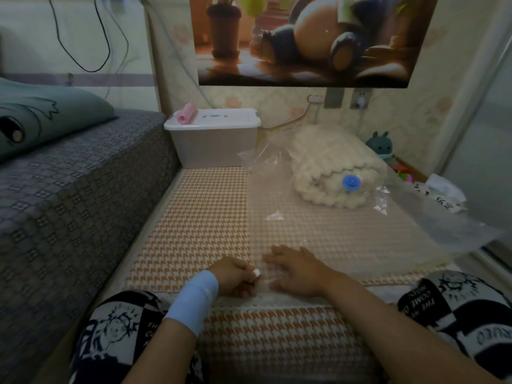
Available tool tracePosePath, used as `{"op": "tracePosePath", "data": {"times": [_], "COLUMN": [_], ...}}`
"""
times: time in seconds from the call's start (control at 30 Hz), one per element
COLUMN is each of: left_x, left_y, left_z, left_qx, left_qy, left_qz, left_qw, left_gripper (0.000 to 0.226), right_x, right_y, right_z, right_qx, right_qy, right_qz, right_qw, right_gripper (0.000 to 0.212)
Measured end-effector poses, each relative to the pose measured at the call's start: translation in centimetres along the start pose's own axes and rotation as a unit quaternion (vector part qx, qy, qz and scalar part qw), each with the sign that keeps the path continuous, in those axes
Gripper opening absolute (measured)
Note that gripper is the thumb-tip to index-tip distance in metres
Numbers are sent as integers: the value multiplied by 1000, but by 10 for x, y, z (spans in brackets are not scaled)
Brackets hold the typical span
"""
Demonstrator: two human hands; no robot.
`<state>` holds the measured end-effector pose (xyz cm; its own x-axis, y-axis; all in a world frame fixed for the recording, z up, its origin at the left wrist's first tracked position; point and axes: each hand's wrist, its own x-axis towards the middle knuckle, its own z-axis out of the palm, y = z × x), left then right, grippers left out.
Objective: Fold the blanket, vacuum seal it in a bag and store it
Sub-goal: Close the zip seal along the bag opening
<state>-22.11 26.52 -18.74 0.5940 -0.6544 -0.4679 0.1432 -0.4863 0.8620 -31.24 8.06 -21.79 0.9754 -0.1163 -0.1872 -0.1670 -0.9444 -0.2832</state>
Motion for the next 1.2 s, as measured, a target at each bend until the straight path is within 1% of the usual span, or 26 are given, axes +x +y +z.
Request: {"op": "tracePosePath", "data": {"times": [0.07,0.1,0.13,0.17,0.2,0.23,0.27,0.3,0.33,0.37,0.4,0.43,0.47,0.5,0.57,0.6,0.63,0.67,0.77,0.83,0.9,1.0,1.07,1.2], "left_x": [3,5,6,7,7,6,4,1,-1,-3,-6,-9,-10,-11,-13,-13,-13,-13,-14,-15,-18,-24,-25,-24], "left_y": [-1,-2,-3,-3,-2,-1,2,5,7,8,8,9,8,8,7,6,4,1,-4,-3,-3,-2,-3,-6], "left_z": [6,7,8,8,8,7,8,8,9,10,12,14,16,18,19,20,18,17,13,12,12,19,22,21], "left_qx": [54,93,108,88,27,-54,-130,-187,-224,-248,-268,-280,-289,-294,-306,-313,-316,-315,-310,-313,-296,-264,-247,-235], "left_qy": [18,45,74,95,103,103,99,94,89,83,77,73,72,71,67,65,67,70,95,104,97,70,76,98], "left_qz": [9,19,33,47,58,65,70,72,74,77,78,79,79,78,76,73,69,65,60,63,72,90,98,88], "left_qw": [998,994,991,991,993,991,984,975,968,962,957,954,951,950,947,945,944,944,944,942,947,958,961,963], "left_gripper": [17,20,24,28,29,26,22,17,13,11,11,11,12,11,9,9,9,11,11,9,9,13,14,10], "right_x": [-4,-6,-9,-13,-18,-25,-32,-41,-50,-58,-64,-66,-64,-57,-42,-36,-31,-28,-26,-26,-28,-31,-33,-31], "right_y": [-2,-3,-7,-13,-21,-30,-40,-50,-60,-66,-71,-73,-75,-74,-71,-71,-71,-72,-76,-77,-77,-76,-76,-76], "right_z": [-4,-5,-6,-8,-11,-15,-20,-25,-28,-29,-28,-23,-17,-8,2,4,5,4,4,3,1,-3,-5,-1], "right_qx": [16,17,11,6,8,26,74,140,218,303,380,443,498,552,633,654,669,677,689,698,703,710,708,681], "right_qy": [13,42,102,180,246,285,273,216,132,42,-32,-69,-61,-21,97,140,164,173,186,189,172,162,168,164], "right_qz": [5,9,8,11,20,37,68,108,145,177,198,205,211,221,239,242,241,237,219,197,174,161,164,198], "right_qw": [1000,999,995,984,969,957,957,960,956,935,903,870,839,804,730,703,684,675,665,662,668,666,666,686], "right_gripper": [71,65,54,38,28,38,54,65,72,76,78,79,76,71,51,43,38,36,32,26,20,19,19,24]}}
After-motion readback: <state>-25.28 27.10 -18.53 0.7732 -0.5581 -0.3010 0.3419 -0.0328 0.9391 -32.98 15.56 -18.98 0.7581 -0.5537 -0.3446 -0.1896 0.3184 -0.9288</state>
